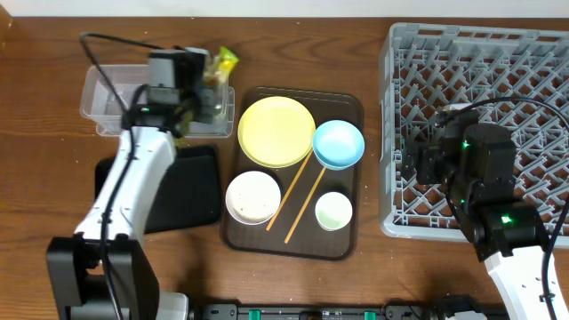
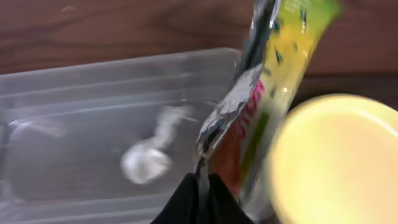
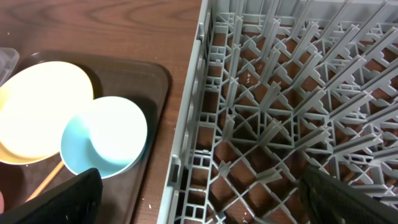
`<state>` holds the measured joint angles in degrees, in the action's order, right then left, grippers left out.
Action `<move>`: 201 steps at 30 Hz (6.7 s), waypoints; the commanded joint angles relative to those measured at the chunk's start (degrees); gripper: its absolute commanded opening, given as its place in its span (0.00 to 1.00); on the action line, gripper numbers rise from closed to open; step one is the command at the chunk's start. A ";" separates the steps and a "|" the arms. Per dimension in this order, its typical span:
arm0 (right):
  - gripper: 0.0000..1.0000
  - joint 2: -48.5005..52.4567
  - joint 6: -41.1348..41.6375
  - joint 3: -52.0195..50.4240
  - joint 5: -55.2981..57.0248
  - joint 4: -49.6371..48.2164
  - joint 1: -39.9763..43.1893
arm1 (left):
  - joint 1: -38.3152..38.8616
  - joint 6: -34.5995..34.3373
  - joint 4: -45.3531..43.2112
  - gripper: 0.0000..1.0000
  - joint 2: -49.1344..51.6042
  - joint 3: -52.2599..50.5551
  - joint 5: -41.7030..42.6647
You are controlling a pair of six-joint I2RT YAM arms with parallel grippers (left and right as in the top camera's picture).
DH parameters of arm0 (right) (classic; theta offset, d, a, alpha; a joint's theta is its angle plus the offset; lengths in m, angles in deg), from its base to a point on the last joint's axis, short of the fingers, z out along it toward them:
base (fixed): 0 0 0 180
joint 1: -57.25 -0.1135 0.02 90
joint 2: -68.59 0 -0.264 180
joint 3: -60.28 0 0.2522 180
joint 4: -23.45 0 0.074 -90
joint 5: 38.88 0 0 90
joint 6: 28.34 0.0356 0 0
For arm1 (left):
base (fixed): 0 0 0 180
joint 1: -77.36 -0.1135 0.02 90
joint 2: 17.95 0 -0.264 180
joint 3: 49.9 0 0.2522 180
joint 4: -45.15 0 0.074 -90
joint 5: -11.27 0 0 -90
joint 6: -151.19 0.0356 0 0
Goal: Sort waste into correct bins and load items into the dishwasher rack
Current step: 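Carry the wrapper and tissue left and drop into the clear bin, then grasp the white rice bowl with the left gripper, then tip the white bowl over the black tray to dump the rice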
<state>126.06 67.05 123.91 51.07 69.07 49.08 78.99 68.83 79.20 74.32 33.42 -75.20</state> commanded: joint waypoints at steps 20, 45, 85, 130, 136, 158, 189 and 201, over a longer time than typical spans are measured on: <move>0.99 -0.46 -0.74 1.42 -0.22 -0.15 -0.48 | -3.96 -22.29 12.74 0.66 -5.99 0.55 19.06; 0.99 -0.46 -0.74 1.42 -0.28 0.09 -0.48 | 25.90 -39.04 19.69 0.71 -2.10 -9.92 2.84; 0.99 -0.46 -0.76 1.42 -0.22 0.72 -0.48 | 29.62 -32.68 24.48 0.06 -5.44 -6.14 4.02; 0.99 -0.46 -0.79 1.40 -0.20 2.43 -0.48 | -34.01 0.11 41.48 0.06 13.97 -6.49 84.76; 0.99 -0.46 -0.79 1.40 -0.20 2.43 -0.48 | -34.18 -5.95 42.51 0.06 13.97 -6.49 86.60; 0.99 -0.46 -0.79 1.40 -0.20 2.45 -0.48 | -34.18 -6.03 42.47 0.06 13.97 -6.49 86.60; 0.99 -0.46 -0.76 1.40 -0.22 2.47 -0.48 | -34.07 1.77 39.12 0.06 13.90 -6.36 86.60; 0.99 -0.46 -0.79 1.40 -0.20 2.38 -0.48 | -33.99 3.26 39.89 0.06 13.38 -6.36 86.23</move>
<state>126.06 67.02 123.95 51.05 71.67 49.08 45.11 70.06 118.59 88.09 26.25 8.43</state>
